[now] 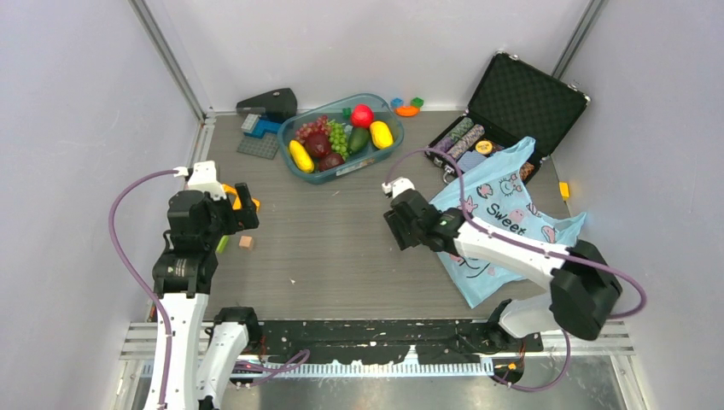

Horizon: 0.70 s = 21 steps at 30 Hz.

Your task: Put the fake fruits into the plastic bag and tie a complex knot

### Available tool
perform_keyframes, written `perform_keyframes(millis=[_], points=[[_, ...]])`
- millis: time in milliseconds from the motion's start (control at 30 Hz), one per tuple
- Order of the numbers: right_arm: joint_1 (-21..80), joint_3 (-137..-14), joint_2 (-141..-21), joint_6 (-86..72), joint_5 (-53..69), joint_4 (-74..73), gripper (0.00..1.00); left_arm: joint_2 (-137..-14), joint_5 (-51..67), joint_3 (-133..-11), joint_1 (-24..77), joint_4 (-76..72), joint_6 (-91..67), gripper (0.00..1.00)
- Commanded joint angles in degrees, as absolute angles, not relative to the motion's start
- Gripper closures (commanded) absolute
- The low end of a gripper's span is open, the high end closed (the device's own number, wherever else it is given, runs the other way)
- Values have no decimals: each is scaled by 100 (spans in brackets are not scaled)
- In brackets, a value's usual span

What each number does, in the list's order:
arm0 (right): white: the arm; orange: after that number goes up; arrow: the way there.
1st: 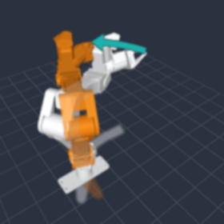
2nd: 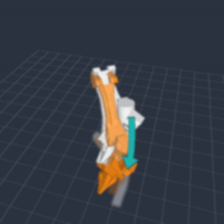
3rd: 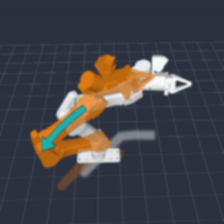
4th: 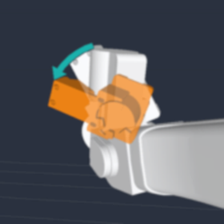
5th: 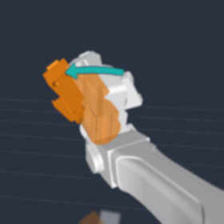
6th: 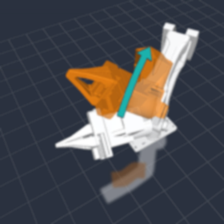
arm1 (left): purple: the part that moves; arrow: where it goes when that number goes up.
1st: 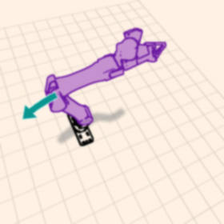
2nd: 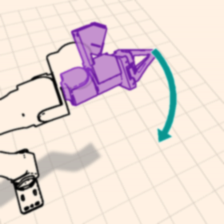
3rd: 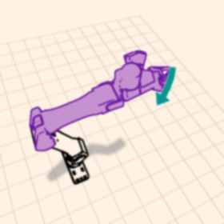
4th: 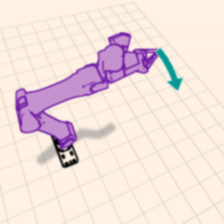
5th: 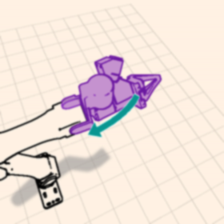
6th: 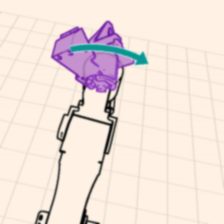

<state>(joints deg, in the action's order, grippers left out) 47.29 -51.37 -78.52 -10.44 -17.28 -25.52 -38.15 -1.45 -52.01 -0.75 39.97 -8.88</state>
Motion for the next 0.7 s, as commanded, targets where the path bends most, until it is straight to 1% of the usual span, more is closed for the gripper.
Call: perform_keyframes(millis=[0,133,367,533,567,667], points=[[4902,-5639,-8347,-1050,-2791,-3060,44,-3832,-145,-5186,-53,3924,-831,1],[4944,-5705,-8806,-1072,-3251,-3195,44,-3847,-123,-5177,-53,3911,-818,1],[4936,-5854,-9323,-1110,-3628,-3144,42,-3845,-149,-5186,-53,3930,-835,1],[4743,-5990,-9632,-1285,-3346,-3118,38,-3860,-132,-5194,-53,3929,-826,2],[4709,-6011,-9690,-1308,-3245,-3100,38,-3859,-132,-5194,98,3935,-826,2],[4546,-6016,-9747,-1351,-3052,-3023,38,-3865,-149,-5195,116,3937,-826,2]])
